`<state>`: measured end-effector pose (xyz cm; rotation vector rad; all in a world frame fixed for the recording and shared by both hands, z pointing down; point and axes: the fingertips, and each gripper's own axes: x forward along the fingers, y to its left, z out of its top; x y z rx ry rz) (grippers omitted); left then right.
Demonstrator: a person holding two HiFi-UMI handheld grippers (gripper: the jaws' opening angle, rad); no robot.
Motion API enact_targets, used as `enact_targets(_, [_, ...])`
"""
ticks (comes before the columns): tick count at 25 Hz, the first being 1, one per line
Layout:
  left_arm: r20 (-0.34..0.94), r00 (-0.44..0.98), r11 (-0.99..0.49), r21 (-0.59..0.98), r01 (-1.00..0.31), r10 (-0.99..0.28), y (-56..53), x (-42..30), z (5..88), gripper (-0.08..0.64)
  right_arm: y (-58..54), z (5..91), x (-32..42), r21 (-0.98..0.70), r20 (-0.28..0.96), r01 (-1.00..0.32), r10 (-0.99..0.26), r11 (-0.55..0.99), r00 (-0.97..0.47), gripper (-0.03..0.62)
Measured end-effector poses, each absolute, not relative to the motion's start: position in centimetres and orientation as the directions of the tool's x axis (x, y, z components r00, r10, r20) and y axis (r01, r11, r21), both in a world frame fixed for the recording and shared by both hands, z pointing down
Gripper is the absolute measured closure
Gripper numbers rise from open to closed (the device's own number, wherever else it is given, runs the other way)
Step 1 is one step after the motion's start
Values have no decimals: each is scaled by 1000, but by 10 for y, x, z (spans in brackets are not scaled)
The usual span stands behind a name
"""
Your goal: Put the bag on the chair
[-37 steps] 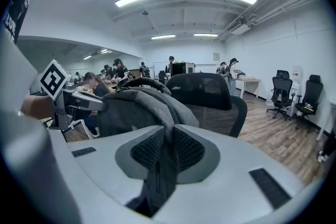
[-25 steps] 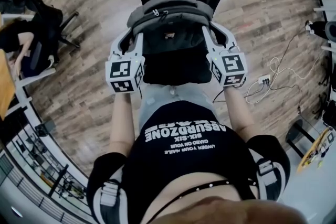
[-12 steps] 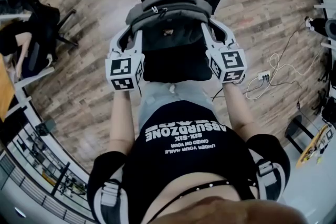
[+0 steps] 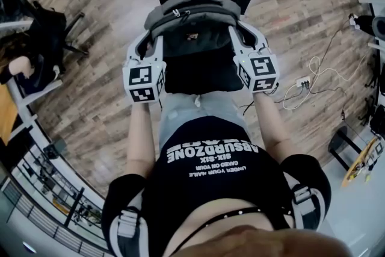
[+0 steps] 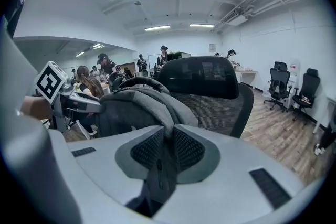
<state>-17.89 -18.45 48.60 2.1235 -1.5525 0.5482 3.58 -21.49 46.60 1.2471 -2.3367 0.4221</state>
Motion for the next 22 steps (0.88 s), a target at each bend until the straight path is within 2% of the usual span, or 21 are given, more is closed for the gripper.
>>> enact_targets(22, [621,276,-276,99,-956,-734,-203,-184,527,458,-230,504,31,-66,585,-843,-664,534,-467,522])
